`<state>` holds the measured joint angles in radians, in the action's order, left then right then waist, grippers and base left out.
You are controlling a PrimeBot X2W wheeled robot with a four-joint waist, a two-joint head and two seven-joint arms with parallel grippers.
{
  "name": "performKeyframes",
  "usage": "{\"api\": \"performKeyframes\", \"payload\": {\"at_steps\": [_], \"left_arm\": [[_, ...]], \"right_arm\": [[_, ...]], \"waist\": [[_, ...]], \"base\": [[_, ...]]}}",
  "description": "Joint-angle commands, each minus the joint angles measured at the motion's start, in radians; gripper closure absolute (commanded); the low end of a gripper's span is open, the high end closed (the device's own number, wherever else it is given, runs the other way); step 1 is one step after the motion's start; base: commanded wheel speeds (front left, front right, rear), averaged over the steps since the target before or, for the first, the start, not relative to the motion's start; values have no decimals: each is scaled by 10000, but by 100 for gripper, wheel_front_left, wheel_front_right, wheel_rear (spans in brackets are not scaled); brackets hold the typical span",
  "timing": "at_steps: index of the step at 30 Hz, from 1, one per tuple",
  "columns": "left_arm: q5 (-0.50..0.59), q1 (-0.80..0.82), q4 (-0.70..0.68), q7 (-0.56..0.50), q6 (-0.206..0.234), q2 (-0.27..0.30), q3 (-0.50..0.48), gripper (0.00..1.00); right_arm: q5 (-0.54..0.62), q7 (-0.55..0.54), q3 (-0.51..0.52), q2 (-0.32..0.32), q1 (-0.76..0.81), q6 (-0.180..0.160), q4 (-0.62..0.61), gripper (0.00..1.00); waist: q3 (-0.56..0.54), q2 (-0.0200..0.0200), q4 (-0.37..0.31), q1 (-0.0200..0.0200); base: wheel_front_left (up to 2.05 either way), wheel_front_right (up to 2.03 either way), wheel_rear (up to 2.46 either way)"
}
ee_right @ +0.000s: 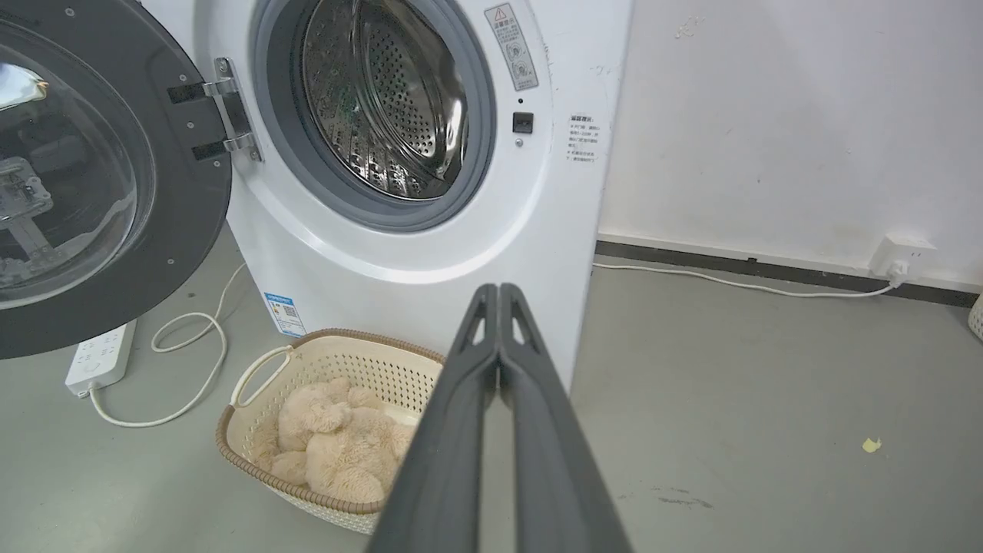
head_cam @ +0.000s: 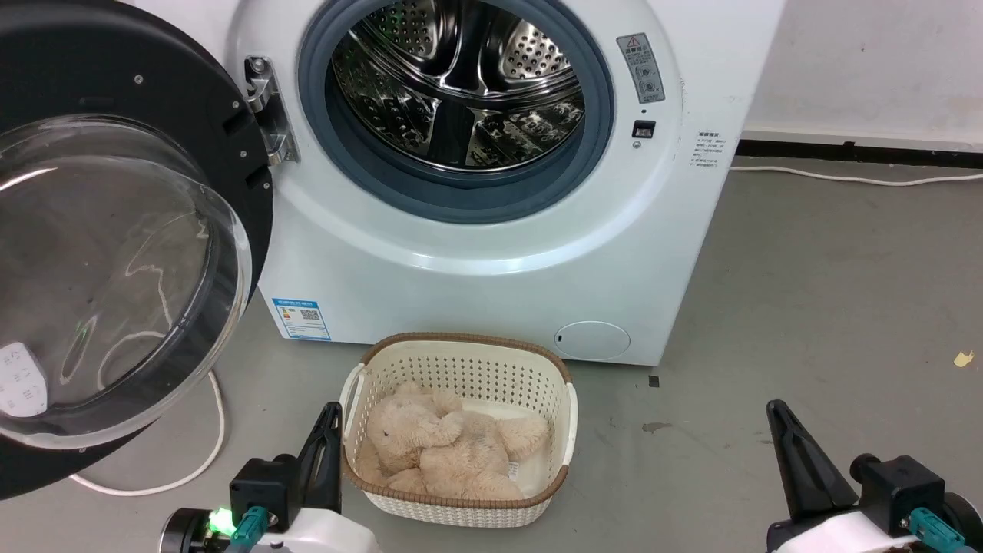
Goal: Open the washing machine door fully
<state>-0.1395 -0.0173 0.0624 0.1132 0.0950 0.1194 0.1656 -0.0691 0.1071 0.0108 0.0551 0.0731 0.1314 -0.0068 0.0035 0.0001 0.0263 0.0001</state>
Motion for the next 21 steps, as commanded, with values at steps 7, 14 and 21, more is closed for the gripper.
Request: {"api": "performKeyframes", "payload": {"at_steps": [7,14,21], "left_arm": [[240,99,-129,-169,-146,-107,-260,100],[402,109,-199,-304,-259,-189,-456,100],[565,120,-269,-440,-372,-272,-653,100]], "right_arm": [[170,-153,-26,-30,-197,-4,35,100],[243,-282,-37,-32,-272,-5,40,100],[317,-412,-49,-35,-347,-5,44,100]], "waist": [[-4,-1,-31,-1],[-8,-1,-64,-1],[-13,-1,-97,-1]], "base": [[0,0,0],[0,0,0],[0,0,0]]}}
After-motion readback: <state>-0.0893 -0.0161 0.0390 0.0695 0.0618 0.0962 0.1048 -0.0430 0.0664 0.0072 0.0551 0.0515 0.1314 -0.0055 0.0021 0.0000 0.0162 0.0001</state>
